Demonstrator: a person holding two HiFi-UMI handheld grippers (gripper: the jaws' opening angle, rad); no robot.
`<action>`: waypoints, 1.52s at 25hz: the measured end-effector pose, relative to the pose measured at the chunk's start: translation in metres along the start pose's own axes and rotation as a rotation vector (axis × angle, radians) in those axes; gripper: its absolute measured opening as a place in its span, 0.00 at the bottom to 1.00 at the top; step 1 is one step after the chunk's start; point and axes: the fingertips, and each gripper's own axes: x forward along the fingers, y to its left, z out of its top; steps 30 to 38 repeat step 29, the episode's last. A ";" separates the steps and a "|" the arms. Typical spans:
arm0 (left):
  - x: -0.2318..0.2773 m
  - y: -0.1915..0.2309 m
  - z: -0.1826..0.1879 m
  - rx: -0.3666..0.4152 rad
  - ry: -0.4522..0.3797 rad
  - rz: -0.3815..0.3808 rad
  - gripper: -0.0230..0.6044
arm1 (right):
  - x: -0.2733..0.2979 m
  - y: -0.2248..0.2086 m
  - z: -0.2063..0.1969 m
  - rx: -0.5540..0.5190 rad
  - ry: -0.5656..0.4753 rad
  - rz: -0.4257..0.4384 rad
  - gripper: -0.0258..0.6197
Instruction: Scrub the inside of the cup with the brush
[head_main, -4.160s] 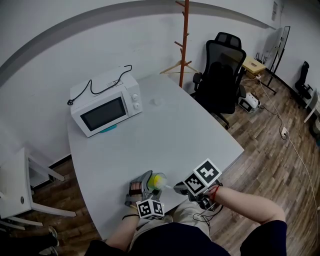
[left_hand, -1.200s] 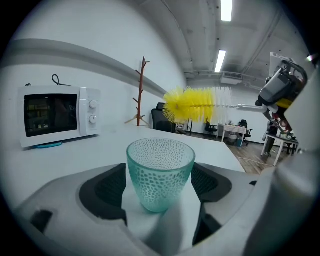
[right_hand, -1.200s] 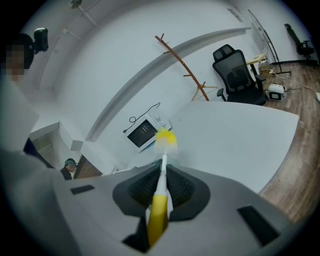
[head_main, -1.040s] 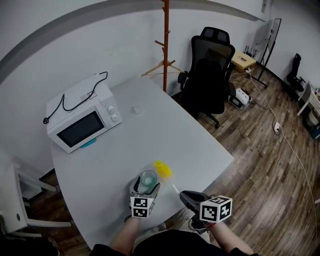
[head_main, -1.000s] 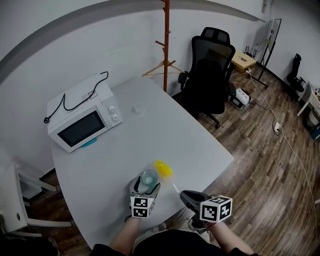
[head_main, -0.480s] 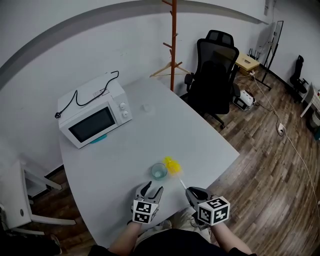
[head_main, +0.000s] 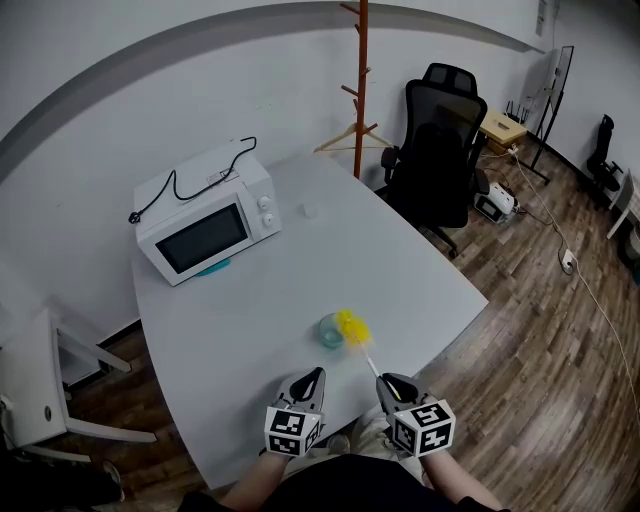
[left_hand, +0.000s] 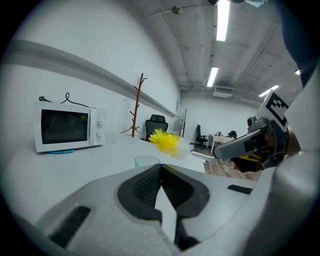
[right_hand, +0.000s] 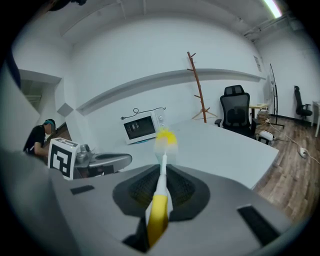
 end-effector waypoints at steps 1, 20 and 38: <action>-0.002 0.000 0.000 -0.003 -0.003 -0.001 0.07 | 0.000 0.002 -0.002 0.000 0.000 0.000 0.12; -0.012 0.003 0.005 -0.022 -0.008 -0.008 0.07 | -0.004 0.012 -0.011 -0.017 -0.011 -0.032 0.12; -0.007 0.003 0.009 -0.017 -0.010 -0.015 0.07 | -0.001 0.010 -0.008 -0.026 -0.017 -0.037 0.12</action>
